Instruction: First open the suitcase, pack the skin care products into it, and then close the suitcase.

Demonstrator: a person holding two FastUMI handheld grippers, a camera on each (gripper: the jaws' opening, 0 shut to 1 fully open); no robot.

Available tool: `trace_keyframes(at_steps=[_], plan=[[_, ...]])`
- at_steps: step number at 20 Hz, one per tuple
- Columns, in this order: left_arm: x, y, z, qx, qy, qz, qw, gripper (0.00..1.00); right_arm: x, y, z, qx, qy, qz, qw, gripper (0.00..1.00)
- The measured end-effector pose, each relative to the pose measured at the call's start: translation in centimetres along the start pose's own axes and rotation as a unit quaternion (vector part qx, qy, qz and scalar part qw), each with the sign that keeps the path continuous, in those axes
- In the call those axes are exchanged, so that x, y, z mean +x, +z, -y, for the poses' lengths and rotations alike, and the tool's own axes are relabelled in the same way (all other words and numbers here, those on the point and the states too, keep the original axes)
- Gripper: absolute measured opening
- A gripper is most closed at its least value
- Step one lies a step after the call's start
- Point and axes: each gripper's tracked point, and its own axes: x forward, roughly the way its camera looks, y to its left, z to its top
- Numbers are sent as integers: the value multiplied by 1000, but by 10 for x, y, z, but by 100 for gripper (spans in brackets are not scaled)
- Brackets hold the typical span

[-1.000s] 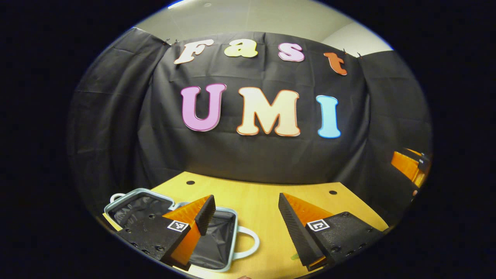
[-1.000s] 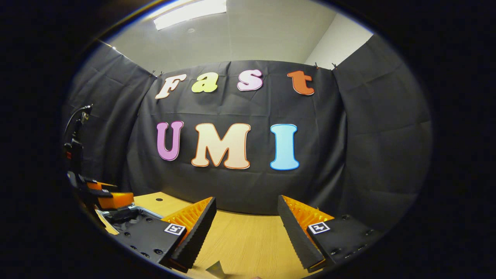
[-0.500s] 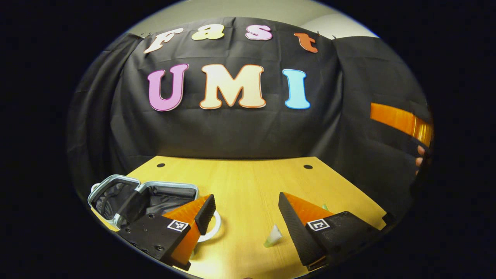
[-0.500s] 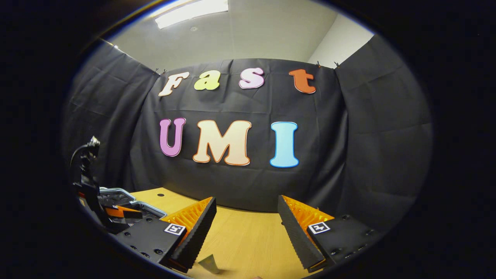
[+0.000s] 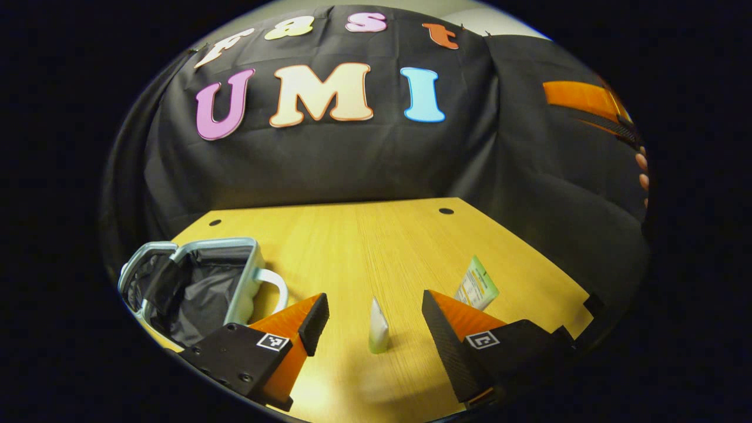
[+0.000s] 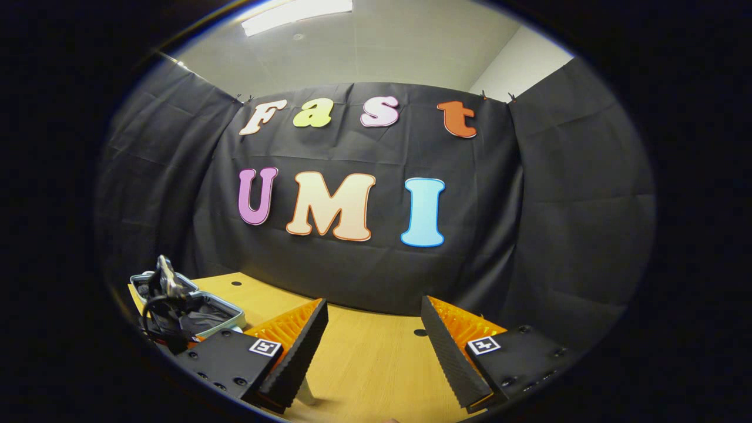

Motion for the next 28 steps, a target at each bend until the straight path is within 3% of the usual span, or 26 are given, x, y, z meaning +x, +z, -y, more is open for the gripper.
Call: trace_keyframes(at_steps=[11,14,18,28], plan=[[39,-54,12,-14,-19,-59,998,55,-5,-22,-5,-15,10,-19,1000,99],[46,-58,12,-18,-25,-64,997,18,-6,-32,-9,-18,14,-25,999,99],[41,-56,10,-20,-31,-78,996,12,-9,-49,-19,-22,30,-31,999,99],[-5,-5,-12,-37,-17,-63,997,11,-12,-118,-86,13,110,-85,990,99]])
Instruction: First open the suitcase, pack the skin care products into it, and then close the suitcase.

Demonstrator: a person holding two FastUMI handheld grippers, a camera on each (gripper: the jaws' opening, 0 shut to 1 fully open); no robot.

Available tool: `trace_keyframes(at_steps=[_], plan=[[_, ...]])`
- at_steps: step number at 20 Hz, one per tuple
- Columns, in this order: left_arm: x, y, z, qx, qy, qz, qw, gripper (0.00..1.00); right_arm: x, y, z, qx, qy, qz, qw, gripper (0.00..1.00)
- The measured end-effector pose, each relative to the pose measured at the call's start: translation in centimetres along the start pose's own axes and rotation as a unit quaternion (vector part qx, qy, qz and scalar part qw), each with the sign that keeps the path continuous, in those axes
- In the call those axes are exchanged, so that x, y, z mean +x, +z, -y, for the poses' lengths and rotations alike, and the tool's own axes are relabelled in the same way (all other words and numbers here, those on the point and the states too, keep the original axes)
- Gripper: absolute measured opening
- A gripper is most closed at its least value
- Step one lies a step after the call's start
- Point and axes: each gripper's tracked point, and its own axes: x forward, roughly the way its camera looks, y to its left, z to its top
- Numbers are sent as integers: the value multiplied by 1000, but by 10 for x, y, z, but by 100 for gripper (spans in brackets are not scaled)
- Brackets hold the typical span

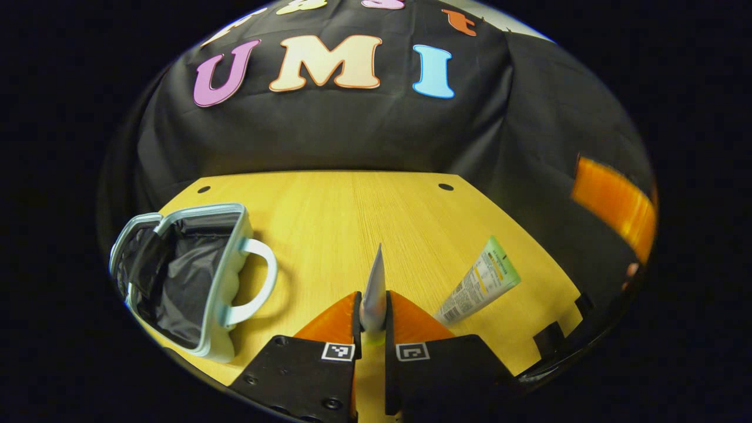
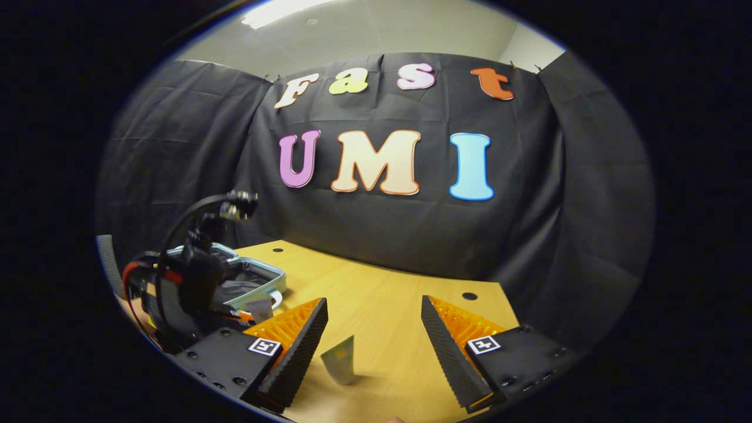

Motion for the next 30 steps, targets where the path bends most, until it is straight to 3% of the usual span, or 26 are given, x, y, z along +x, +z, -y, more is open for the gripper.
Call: trace_keyframes(at_steps=[11,16,17,20,23,24,28,30], plan=[[-69,46,-34,-52,46,33,997,11,36,-107,-32,21,37,-99,994,99],[-87,48,-52,-58,72,36,995,11,58,-149,-29,14,26,-144,989,98],[-90,48,-56,-60,78,37,994,11,60,-157,-29,16,26,-155,987,95],[-93,46,-65,-71,89,35,993,11,60,-174,-31,17,28,-177,984,70],[-95,45,-75,-81,99,33,991,11,61,-182,-31,6,23,-183,983,55],[-96,44,-80,-81,103,31,991,11,61,-182,-31,5,22,-185,983,45],[-99,36,-96,-82,116,16,990,11,63,-181,-32,17,24,-203,979,27],[-102,31,-107,-84,125,7,989,11,59,-178,-31,28,23,-213,976,26]])
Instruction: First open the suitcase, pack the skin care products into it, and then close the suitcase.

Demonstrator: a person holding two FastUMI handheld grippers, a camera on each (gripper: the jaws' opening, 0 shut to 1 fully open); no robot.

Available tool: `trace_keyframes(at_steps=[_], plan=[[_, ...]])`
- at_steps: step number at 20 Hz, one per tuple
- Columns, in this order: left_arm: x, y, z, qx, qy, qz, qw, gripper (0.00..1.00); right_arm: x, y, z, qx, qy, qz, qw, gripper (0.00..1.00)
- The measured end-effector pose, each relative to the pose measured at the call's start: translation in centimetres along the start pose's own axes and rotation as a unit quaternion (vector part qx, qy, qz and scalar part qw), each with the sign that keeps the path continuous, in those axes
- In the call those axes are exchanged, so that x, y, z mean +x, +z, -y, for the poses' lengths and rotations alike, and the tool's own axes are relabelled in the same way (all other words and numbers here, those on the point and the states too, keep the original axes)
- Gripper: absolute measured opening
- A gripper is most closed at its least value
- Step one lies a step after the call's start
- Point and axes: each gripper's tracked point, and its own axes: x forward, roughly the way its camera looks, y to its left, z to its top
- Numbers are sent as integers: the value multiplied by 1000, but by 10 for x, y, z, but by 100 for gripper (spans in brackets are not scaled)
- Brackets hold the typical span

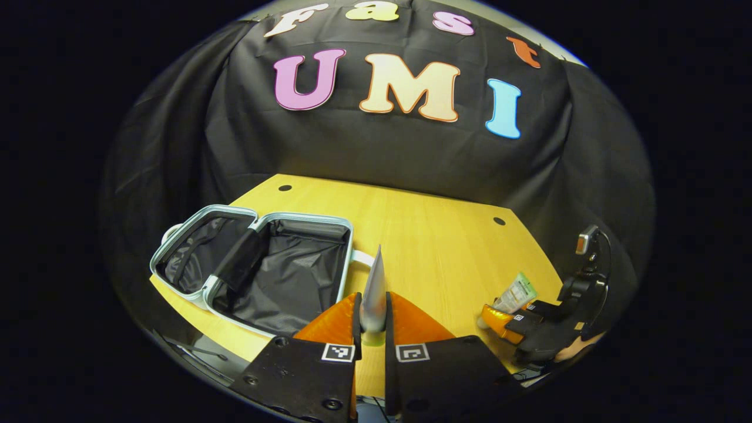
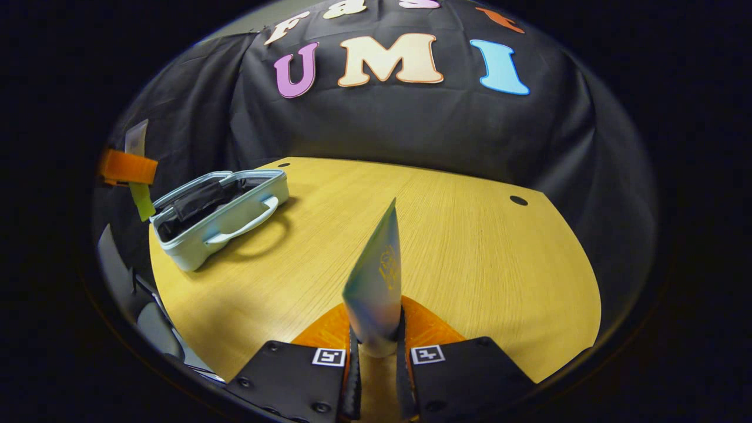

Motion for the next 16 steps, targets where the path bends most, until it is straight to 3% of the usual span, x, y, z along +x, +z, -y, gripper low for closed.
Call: trace_keyframes(at_steps=[7,11,16], plan=[[11,-4,-65,10,28,-45,999,11,-27,58,-24,29,12,20,999,26],[28,-15,-106,8,32,-95,995,11,-33,89,-62,34,22,36,999,25],[58,-36,-145,45,31,-145,988,11,-31,101,-117,48,28,32,998,25]])
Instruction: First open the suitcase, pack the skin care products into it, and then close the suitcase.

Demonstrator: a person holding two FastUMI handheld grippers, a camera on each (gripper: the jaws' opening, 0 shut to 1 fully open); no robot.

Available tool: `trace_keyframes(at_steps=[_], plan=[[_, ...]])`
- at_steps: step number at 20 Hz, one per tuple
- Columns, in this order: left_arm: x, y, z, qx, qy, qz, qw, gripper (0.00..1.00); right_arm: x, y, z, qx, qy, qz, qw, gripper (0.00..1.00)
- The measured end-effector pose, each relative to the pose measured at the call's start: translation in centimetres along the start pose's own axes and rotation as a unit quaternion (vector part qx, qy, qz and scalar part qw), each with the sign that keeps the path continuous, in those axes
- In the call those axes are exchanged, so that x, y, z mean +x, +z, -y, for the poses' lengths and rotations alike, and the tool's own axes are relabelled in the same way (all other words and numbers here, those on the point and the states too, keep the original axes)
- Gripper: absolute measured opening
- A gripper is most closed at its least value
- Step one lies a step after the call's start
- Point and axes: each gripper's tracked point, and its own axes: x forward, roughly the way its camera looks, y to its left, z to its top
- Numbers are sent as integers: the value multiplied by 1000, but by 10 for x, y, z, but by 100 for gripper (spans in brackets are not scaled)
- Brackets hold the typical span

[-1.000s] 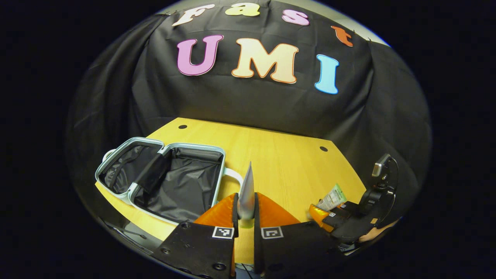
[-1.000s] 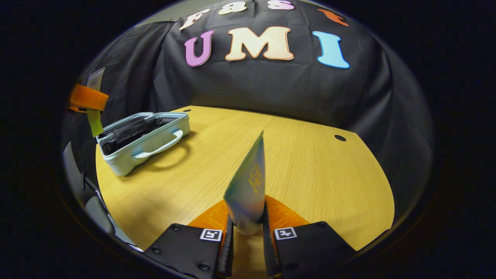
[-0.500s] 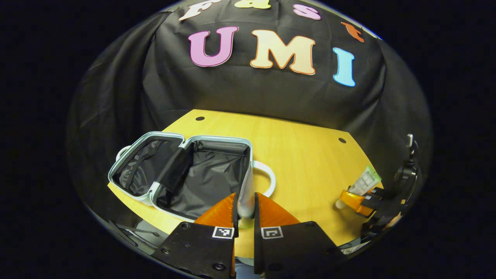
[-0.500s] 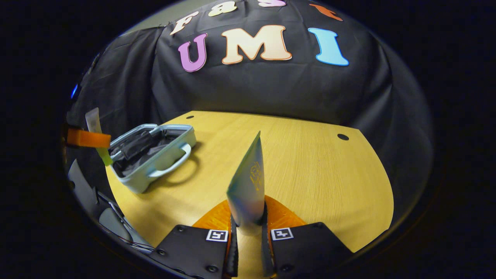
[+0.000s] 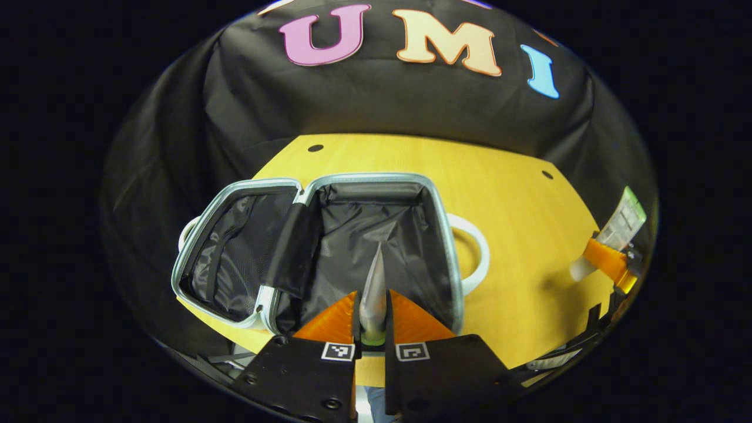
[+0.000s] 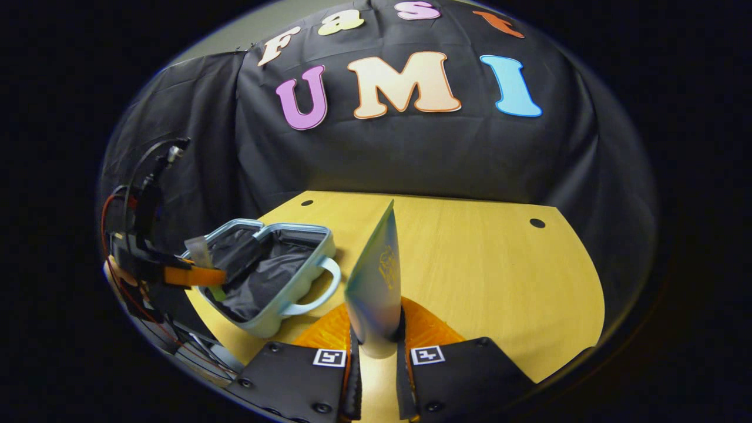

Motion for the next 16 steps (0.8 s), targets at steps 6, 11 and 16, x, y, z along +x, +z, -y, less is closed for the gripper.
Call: trace_keyframes(at_steps=[6,11,16], plan=[[39,-24,-17,-1,-17,-57,998,11,6,4,-81,-4,62,-32,998,25],[62,-27,-17,6,-48,-69,996,11,21,4,-137,9,101,-60,993,25],[75,-23,-16,2,-89,-55,995,18,44,-25,-169,10,102,-116,988,22]])
